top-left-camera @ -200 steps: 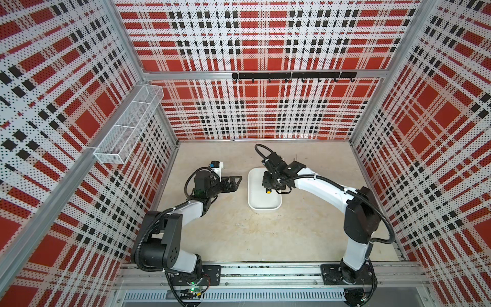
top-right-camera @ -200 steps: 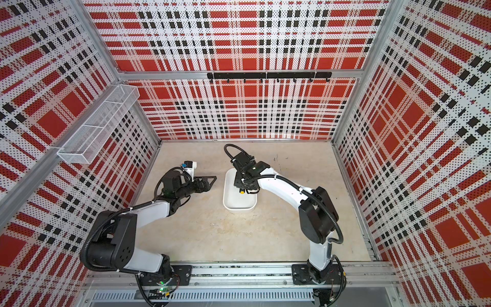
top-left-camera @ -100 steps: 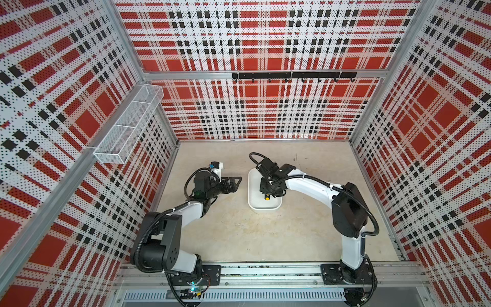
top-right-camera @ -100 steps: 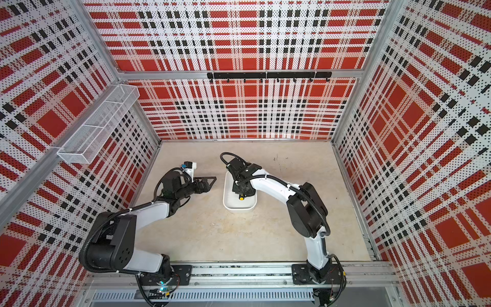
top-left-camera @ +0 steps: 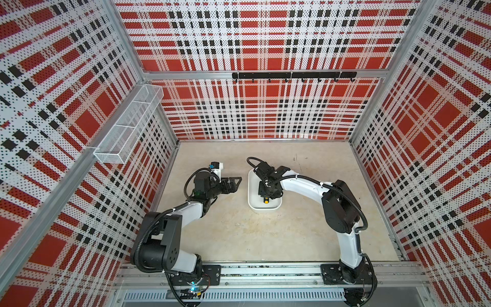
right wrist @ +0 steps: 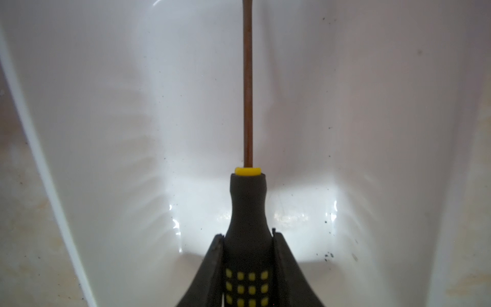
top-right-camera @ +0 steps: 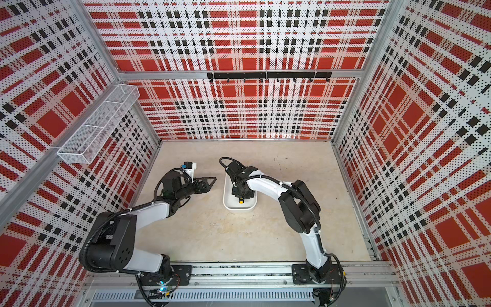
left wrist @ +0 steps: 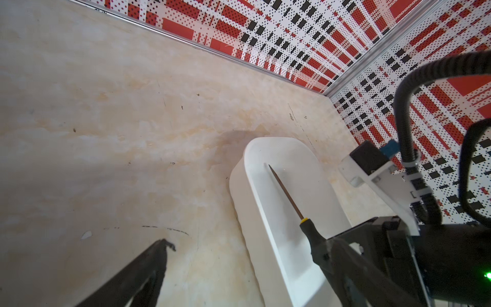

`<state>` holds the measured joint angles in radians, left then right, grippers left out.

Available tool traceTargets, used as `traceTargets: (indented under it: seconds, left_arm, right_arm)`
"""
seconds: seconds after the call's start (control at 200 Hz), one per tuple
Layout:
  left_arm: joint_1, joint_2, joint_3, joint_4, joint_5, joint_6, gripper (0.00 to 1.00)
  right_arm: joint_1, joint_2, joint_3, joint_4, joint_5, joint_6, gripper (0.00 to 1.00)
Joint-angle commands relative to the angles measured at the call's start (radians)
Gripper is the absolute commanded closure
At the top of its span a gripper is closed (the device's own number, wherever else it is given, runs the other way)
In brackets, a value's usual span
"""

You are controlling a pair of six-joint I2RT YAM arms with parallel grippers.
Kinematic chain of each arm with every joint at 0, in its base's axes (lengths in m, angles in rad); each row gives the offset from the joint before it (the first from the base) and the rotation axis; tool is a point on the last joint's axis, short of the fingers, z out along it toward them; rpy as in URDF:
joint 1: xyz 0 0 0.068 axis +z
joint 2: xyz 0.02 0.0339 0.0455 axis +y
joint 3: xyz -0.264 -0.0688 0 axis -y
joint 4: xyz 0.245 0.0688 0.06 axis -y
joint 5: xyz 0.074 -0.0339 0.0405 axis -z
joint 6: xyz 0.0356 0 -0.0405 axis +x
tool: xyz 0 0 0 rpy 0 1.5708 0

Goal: Put the screwdriver in the bin
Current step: Place the screwdriver into the bin.

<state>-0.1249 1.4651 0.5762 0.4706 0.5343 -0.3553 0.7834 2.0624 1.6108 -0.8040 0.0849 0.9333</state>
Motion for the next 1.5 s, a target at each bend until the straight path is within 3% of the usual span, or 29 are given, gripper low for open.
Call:
traceTargets:
  seconds: [0.0, 0.716, 1.493]
  left_arm:
    - [0.001, 0.017, -0.014, -0.003, -0.002, 0.000, 0.02]
    - [-0.022, 0.029, -0.013, -0.003, -0.012, -0.009, 0.02]
    - [-0.030, -0.033, -0.032, -0.005, -0.024, -0.056, 0.02]
  right_arm:
    - [0.005, 0.024, 0.020, 0.018, 0.018, -0.008, 1.00]
    - [0.004, 0.088, 0.012, 0.049, 0.030, -0.043, 0.98]
    - [0.004, 0.084, 0.011, 0.043, 0.065, -0.062, 0.61]
